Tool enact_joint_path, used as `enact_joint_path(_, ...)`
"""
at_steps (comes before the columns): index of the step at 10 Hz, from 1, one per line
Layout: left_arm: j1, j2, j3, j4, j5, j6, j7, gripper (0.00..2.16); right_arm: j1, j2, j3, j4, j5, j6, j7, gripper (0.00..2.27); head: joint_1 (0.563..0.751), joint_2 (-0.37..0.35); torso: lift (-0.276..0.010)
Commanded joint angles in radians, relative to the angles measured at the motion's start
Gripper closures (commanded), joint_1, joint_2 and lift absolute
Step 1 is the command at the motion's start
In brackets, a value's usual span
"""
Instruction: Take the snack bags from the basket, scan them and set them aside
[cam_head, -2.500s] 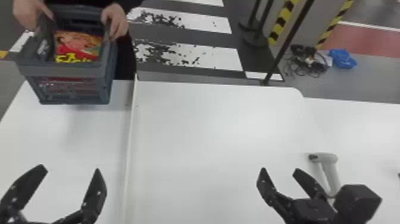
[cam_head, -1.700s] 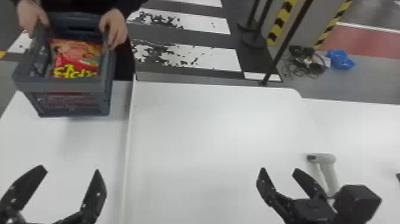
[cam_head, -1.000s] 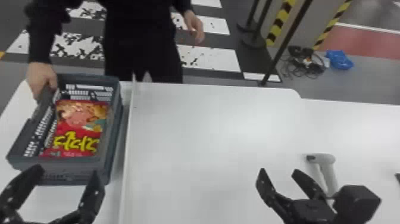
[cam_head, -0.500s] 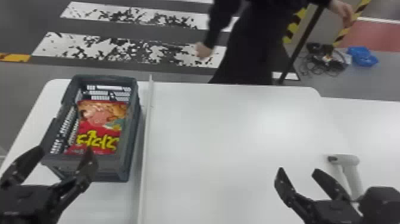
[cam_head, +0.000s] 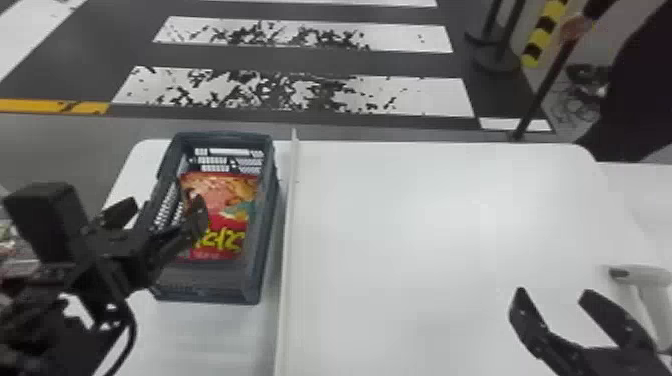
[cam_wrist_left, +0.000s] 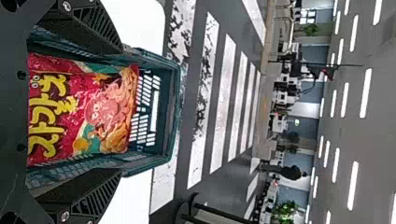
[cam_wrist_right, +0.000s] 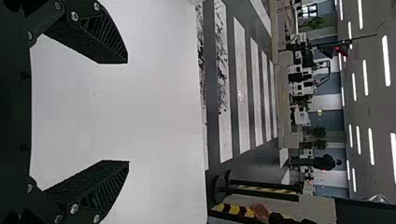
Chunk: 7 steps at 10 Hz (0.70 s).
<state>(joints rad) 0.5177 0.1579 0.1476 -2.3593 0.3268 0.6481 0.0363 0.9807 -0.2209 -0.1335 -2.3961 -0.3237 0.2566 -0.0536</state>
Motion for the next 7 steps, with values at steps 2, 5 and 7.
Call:
enact_joint_path(2,-0.130,-0.005,-0.011,0.083,-0.002,0.118,0.004,0.14,0.007,0.000,-0.009,0.000,0.000,0.000,0.000,0.17,0.695,-0.003,-0.075)
enact_joint_path(5,-0.269,-0.012,-0.020,0.204,-0.003,0.244,0.011,0.14,0.007,0.000,-0.015,0.002,0.000,0.010,0.000,0.17,0.695,-0.010,-0.075)
enact_joint_path(7,-0.369,-0.031,-0.043,0.284,-0.017,0.315,0.013,0.15,0.009,-0.002,-0.023,0.003,0.000,0.019,0.000,0.17,0.695,-0.014,-0.075)
